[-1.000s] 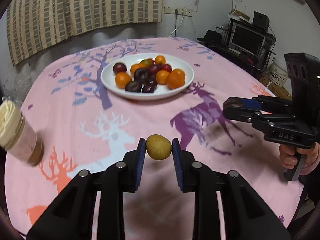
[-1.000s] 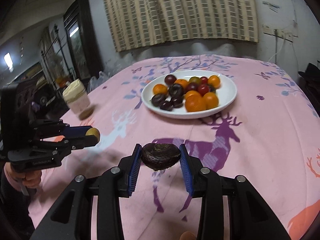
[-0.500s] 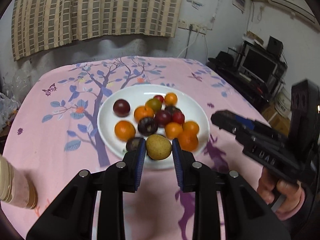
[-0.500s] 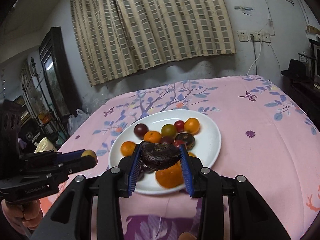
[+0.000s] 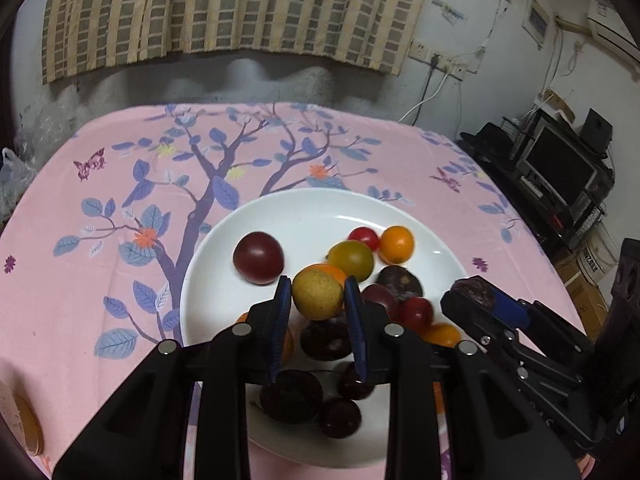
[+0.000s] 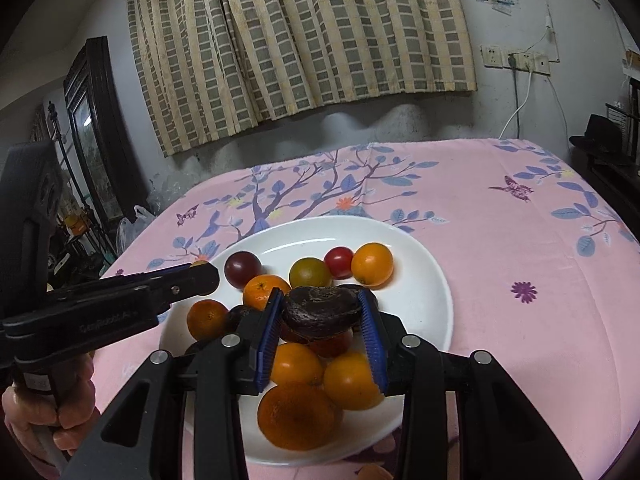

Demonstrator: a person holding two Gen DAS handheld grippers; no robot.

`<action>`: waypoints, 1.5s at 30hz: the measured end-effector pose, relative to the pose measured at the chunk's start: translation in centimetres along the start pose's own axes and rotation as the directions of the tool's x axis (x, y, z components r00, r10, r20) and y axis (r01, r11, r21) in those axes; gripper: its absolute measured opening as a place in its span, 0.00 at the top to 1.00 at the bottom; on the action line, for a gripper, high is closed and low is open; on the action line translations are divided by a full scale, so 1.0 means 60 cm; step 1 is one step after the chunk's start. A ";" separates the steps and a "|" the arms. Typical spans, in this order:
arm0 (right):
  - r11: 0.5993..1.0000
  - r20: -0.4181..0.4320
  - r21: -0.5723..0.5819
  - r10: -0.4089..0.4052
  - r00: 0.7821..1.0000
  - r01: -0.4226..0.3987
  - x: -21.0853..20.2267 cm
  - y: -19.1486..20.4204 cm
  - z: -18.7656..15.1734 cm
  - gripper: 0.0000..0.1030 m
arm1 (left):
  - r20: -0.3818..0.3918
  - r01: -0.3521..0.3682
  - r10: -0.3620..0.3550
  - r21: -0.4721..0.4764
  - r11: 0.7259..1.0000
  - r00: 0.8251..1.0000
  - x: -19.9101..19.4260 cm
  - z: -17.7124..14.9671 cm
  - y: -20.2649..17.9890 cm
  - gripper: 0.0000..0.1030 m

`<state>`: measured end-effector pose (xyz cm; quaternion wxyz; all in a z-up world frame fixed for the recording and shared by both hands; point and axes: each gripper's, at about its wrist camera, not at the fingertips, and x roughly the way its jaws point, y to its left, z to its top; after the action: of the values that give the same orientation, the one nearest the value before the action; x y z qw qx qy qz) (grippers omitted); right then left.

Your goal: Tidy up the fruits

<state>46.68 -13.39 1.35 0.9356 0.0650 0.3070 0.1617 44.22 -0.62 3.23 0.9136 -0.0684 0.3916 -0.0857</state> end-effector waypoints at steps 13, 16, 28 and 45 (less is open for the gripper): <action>0.999 -0.051 -0.016 0.030 0.998 -0.031 0.016 0.010 0.001 0.57 | -0.005 -0.078 0.078 0.030 0.996 0.997 0.016 -0.008 0.010 0.65; 1.000 -0.058 -0.027 0.008 0.998 -0.010 0.005 0.011 0.003 0.39 | 0.033 -0.126 0.125 0.047 0.991 0.992 -0.002 -0.006 0.001 0.36; 0.998 -0.026 -0.055 -0.024 0.999 0.023 -0.154 0.033 -0.032 0.04 | 0.155 -0.235 0.211 0.159 0.959 0.965 -0.195 -0.077 -0.035 0.05; 0.982 -0.092 -0.187 -0.019 0.996 0.001 -0.293 0.048 -0.223 0.04 | 0.120 -0.261 0.248 0.113 0.959 0.961 -0.272 -0.293 -0.023 0.05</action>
<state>24.62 -16.37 0.95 0.9229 -0.0323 0.3343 0.1881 20.22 0.45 2.93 0.9388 0.0367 0.3423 0.0117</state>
